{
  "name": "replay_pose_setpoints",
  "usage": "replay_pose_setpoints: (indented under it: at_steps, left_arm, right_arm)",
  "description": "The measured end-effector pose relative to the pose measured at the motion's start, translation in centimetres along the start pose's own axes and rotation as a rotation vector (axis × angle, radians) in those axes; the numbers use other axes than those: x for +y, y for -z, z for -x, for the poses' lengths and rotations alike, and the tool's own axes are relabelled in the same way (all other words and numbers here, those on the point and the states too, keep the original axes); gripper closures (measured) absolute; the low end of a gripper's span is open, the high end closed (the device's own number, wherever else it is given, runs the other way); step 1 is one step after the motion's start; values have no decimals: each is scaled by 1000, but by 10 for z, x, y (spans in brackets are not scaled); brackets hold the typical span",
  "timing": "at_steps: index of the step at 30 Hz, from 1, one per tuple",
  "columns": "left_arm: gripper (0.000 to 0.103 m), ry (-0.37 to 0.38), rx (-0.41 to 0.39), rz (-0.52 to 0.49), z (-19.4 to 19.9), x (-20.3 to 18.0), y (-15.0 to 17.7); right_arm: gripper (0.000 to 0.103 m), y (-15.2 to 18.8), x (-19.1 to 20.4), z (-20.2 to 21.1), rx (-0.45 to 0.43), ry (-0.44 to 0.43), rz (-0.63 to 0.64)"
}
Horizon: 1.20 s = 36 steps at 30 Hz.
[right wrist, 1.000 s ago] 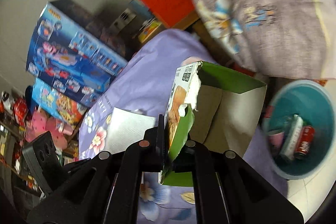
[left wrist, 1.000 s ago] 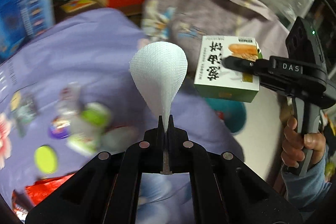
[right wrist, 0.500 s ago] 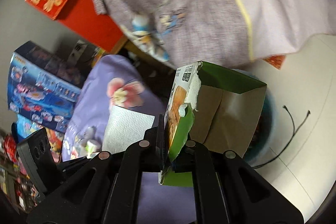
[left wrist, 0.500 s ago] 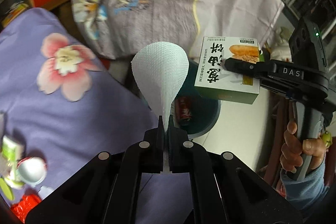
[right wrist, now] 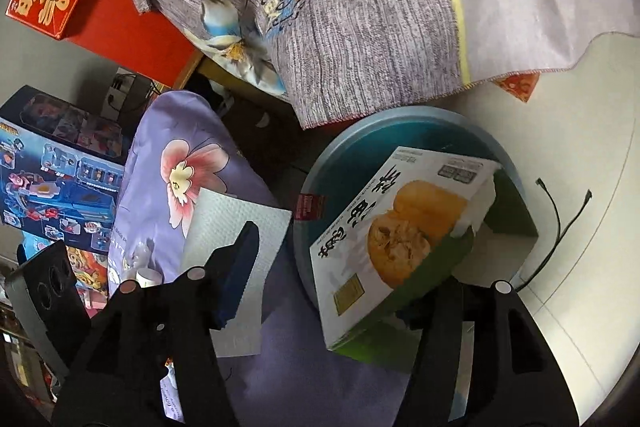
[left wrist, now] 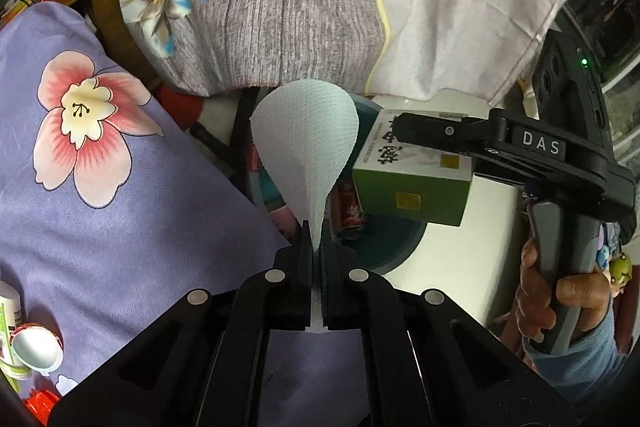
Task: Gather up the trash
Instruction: 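Lift the tissue and snack box and carry them toward the teal bucket, then open the left tool to drop the tissue while the right tool drops the snack box into the bucket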
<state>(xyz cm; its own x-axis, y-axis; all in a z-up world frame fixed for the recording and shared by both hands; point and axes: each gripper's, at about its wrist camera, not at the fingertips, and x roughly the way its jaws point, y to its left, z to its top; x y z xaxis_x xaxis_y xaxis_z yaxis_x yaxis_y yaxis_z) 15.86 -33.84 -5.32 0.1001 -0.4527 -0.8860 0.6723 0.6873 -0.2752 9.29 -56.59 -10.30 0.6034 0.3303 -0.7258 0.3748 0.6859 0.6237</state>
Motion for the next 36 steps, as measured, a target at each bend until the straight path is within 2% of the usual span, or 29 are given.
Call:
replay_pose_setpoints:
  at_steps: [4, 10, 17, 22, 25, 28, 30, 36]
  left_arm:
    - [100, 3, 11, 1, -6, -3, 0]
    - [100, 15, 31, -6, -16, -9, 0]
    - [100, 68, 44, -3, -23, -13, 7]
    - [99, 74, 50, -23, -33, -17, 5]
    - [94, 82, 54, -14, -42, -17, -2]
    - [68, 96, 55, 18, -47, -11, -4]
    - [61, 100, 49, 24, -46, -10, -5]
    - [54, 120, 39, 24, -43, -11, -2]
  right_arm:
    - [39, -4, -4, -9, 35, -15, -28]
    - [33, -1, -20, -12, 77, 34, -78]
    - [31, 1, -32, -14, 116, 59, -155]
    - [29, -4, -21, -7, 97, 87, -144]
    - [29, -8, -18, -2, 83, 100, -139]
    - [29, -10, -18, -1, 83, 116, -141]
    - [29, -12, -17, -3, 91, 119, -144]
    - [29, -15, -10, -11, 103, 136, -132]
